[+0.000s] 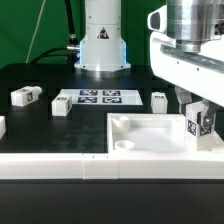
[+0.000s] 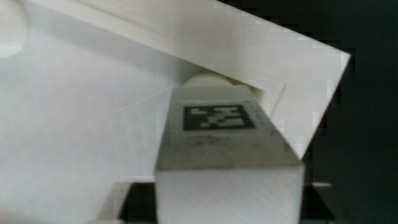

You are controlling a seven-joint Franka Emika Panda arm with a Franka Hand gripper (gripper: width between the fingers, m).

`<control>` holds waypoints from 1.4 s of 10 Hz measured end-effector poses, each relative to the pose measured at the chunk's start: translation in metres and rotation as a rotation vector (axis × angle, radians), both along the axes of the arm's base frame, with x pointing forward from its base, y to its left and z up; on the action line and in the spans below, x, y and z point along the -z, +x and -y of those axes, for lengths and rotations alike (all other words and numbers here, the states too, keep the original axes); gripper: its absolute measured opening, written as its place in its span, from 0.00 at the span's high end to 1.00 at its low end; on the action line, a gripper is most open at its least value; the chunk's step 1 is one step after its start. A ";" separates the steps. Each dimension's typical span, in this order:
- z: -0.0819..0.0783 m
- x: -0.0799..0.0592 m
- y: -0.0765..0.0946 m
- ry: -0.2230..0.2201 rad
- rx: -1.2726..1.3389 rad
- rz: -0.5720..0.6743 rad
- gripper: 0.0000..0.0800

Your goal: Assemble one leg

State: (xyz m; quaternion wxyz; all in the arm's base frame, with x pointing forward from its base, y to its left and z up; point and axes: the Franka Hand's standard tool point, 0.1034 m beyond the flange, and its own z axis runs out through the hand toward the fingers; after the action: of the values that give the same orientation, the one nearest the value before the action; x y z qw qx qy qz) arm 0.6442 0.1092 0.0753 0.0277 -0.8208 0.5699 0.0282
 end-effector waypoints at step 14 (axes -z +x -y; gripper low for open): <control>-0.011 0.001 -0.001 0.008 -1.172 0.094 0.19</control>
Offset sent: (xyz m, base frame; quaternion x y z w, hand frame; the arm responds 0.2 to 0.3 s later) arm -0.0039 0.0144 0.0030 -0.0022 -0.0217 -0.0742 0.9970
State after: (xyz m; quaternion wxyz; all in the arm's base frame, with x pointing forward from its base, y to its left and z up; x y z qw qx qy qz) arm 0.6432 0.1205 0.0748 0.0359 -0.9992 0.0189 0.0047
